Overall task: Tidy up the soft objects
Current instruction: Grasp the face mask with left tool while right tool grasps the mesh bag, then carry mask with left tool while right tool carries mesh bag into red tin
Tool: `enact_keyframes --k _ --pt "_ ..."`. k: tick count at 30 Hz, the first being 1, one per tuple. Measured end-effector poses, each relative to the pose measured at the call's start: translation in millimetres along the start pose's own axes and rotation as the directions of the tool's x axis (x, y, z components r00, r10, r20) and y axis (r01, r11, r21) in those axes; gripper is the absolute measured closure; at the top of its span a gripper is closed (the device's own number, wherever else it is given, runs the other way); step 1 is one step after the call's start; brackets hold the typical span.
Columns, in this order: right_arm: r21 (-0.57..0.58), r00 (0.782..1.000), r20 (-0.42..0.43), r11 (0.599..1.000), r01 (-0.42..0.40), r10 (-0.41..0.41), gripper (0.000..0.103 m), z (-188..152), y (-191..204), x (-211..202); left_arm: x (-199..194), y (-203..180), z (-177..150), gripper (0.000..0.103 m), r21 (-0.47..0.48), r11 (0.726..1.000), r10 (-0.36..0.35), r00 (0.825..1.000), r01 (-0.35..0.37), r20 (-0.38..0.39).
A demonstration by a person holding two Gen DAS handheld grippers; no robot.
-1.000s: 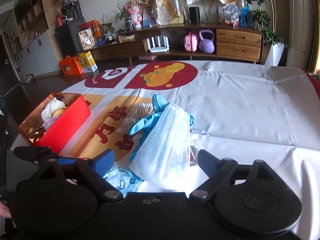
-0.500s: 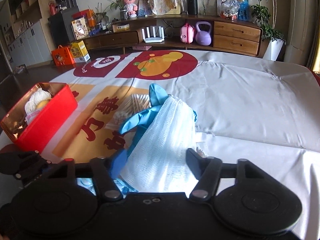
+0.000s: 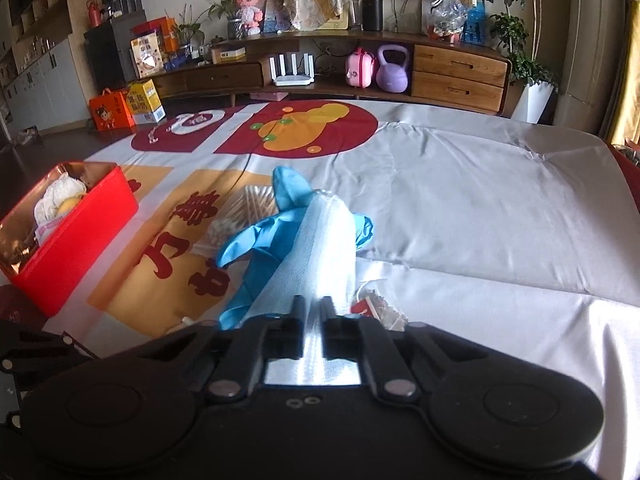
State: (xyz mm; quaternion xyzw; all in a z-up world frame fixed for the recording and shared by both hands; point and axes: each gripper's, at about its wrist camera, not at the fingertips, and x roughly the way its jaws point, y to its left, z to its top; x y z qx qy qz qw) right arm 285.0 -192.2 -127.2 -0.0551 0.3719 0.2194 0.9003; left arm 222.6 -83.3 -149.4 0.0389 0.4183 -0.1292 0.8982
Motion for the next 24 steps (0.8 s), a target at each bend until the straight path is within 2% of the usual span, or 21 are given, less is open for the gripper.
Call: enact_keyframes --k 7,12,24 --pt "0.028 0.998 0.057 1.000 -0.008 0.007 0.102 -0.3 -2.1 -25.1 -12.8 6.6 1.2 0.094 -0.069 0.997 -0.024 1.000 0.023 -0.010" --pt "0.055 0.995 0.094 0.998 -0.030 0.025 0.102 -0.7 -3.4 -51.0 -29.4 9.4 2.1 0.095 -0.103 0.994 -0.044 0.999 0.044 0.010" --pt "0.043 0.986 0.136 0.993 -0.106 0.099 0.102 -2.6 11.3 -110.0 -77.3 23.3 5.8 0.095 -0.183 0.982 -0.033 0.998 0.044 0.059"
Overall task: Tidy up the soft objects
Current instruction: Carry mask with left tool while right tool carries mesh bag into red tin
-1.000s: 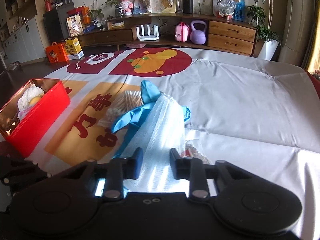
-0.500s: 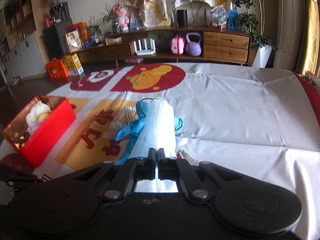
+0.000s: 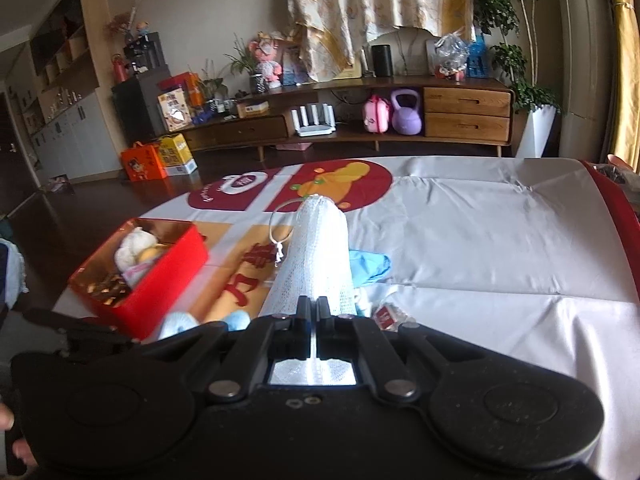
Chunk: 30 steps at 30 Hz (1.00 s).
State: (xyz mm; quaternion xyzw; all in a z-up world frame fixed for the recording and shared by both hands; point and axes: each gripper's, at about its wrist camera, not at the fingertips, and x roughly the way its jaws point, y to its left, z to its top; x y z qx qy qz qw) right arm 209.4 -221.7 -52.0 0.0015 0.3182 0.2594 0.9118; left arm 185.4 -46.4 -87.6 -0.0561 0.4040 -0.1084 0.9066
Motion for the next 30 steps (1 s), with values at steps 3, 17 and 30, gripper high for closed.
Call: enact_keyframes --k 3,17,30 --pt "-0.005 1.000 0.000 1.000 -0.015 0.015 0.102 1.1 7.4 -8.2 -13.1 5.5 3.5 0.095 -0.025 1.000 0.015 1.000 -0.014 0.009" --pt "-0.073 0.996 -0.012 0.993 -0.091 0.090 0.102 11.1 61.3 -25.2 -66.6 34.7 20.3 0.095 -0.066 0.994 0.098 0.991 -0.092 0.092" --pt "-0.152 0.985 -0.028 0.973 -0.175 0.173 0.101 22.9 127.6 -5.4 -107.7 83.6 27.9 0.095 -0.116 0.982 0.167 0.977 -0.152 0.131"
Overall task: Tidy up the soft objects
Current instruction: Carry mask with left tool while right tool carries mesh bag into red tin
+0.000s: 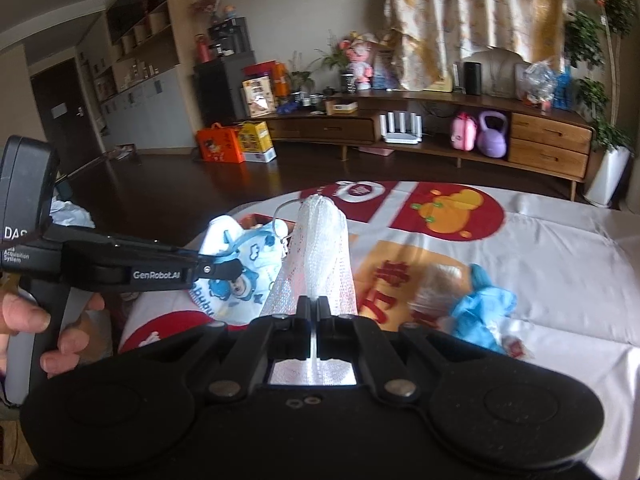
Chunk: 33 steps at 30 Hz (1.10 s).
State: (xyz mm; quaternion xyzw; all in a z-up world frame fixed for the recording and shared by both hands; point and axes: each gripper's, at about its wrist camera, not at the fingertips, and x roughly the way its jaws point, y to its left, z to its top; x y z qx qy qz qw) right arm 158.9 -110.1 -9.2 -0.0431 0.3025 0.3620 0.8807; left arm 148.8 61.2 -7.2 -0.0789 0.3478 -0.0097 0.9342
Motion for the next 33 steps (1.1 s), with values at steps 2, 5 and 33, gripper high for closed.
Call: enact_keyframes --k 2,5,33 --pt "-0.012 1.000 0.000 1.000 -0.012 0.012 0.101 4.4 10.3 7.6 -3.3 9.2 1.3 0.095 0.000 1.000 0.015 1.000 -0.015 0.005" --pt "-0.021 0.999 -0.008 0.999 -0.033 0.032 0.102 11.1 21.7 19.8 -6.8 23.4 2.8 0.095 -0.005 0.999 0.035 0.999 -0.035 0.009" --pt "0.003 0.985 -0.169 0.999 0.036 -0.035 0.101 42.4 46.4 169.6 41.5 136.7 18.2 0.095 0.053 0.975 0.221 0.969 -0.217 -0.108"
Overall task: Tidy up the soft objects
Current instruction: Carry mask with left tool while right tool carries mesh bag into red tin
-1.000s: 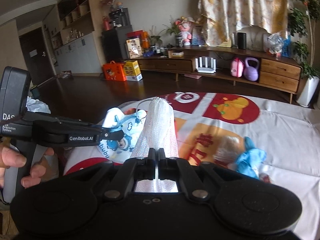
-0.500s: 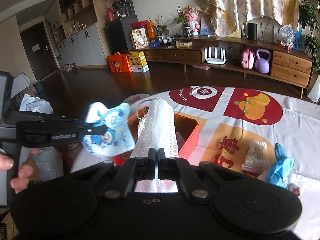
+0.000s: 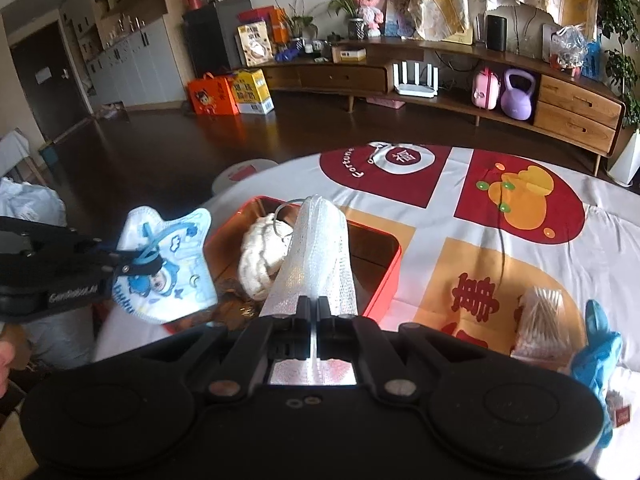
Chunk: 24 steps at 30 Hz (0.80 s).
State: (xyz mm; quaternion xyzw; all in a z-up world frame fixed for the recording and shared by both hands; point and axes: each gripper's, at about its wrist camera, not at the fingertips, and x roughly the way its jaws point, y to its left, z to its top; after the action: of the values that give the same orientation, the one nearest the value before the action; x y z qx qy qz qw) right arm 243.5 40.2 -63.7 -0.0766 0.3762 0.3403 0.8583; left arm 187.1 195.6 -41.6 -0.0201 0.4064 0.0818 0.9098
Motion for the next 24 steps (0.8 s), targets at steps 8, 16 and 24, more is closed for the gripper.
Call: enact_keyframes --k 8,16,24 --pt "-0.008 0.999 -0.043 1.000 0.021 -0.021 0.101 5.0 2.6 34.1 29.3 -11.7 -1.4 0.095 0.028 0.999 -0.043 0.997 0.045 -0.056" --pt "-0.010 0.997 -0.075 1.000 0.016 -0.017 0.101 3.5 3.3 52.6 52.3 -19.2 -6.0 0.095 0.025 0.995 -0.098 0.990 0.102 -0.104" --pt "-0.010 0.995 -0.104 1.000 0.003 -0.004 0.098 -1.6 3.7 64.3 70.0 -22.1 -11.5 0.095 0.038 0.995 -0.085 0.986 0.091 -0.144"
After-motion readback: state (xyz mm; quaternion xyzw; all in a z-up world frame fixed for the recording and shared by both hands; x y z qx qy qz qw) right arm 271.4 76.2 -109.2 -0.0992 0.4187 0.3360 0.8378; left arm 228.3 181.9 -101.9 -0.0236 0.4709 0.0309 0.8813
